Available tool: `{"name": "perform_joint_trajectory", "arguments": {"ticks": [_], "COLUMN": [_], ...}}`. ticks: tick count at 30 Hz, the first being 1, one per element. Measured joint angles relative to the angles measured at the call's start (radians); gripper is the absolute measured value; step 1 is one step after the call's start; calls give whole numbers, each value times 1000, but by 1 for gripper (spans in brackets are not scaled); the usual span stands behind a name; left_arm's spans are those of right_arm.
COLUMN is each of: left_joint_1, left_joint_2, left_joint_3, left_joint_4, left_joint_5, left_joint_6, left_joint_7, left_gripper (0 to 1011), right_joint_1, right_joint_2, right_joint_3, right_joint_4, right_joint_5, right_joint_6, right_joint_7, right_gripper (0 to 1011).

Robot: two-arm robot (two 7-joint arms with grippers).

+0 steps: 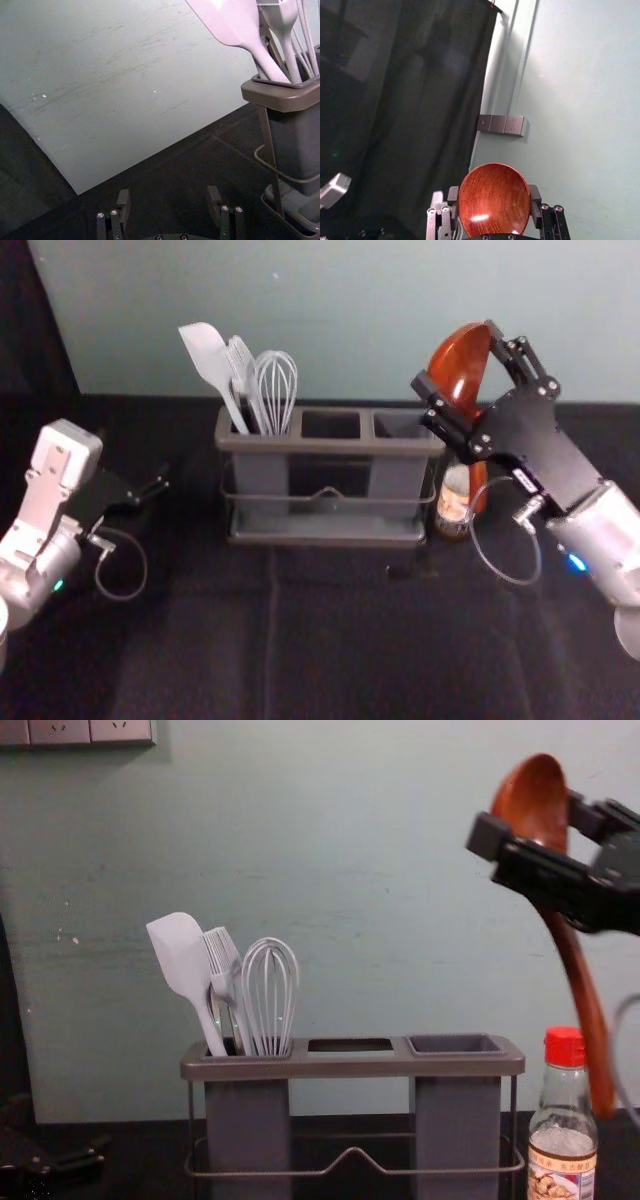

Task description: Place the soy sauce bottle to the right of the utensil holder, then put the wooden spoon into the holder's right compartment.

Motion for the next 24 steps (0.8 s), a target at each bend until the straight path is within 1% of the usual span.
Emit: {"name": "perform_joint_trajectory", "arguments": {"ticks": [1, 4, 5, 6, 7, 8, 10, 11, 17, 24], "left_joint_1": [0, 0, 0, 0, 0, 0, 0, 0, 0, 0], "left_joint_2": [0, 0, 0, 0, 0, 0, 0, 0, 0, 0], "left_joint_3": [0, 0, 0, 0, 0, 0, 0, 0, 0, 0], "left_joint_4": [0, 0, 0, 0, 0, 0, 0, 0, 0, 0], "left_joint_5": [0, 0, 0, 0, 0, 0, 0, 0, 0, 0], "left_joint_6": [0, 0, 0, 0, 0, 0, 0, 0, 0, 0], "left_joint_7": [0, 0, 0, 0, 0, 0, 0, 0, 0, 0], "left_gripper": [1005, 1005, 1005, 1005, 1005, 1005, 1005, 1005, 1005, 1005], "right_joint_1": [37, 92, 128, 145, 159, 193, 222, 248, 329, 386], "right_joint_2": [-5, -16, -27, -33, -38, -50, -61, -73, -112, -147], "right_joint_3": [-9, -23, -32, -36, -40, -49, -58, -65, -81, -91], "right_joint_4": [29, 77, 111, 126, 141, 175, 205, 235, 331, 414], "right_joint_5": [12, 27, 38, 43, 45, 47, 47, 46, 37, 37], "right_joint_6": [1, 1, 0, -2, -4, -9, -16, -23, -55, -80], "right_joint_7": [12, 26, 34, 36, 39, 43, 47, 48, 48, 49], "right_gripper": [837, 838, 838, 838, 837, 838, 838, 838, 838, 838]}}
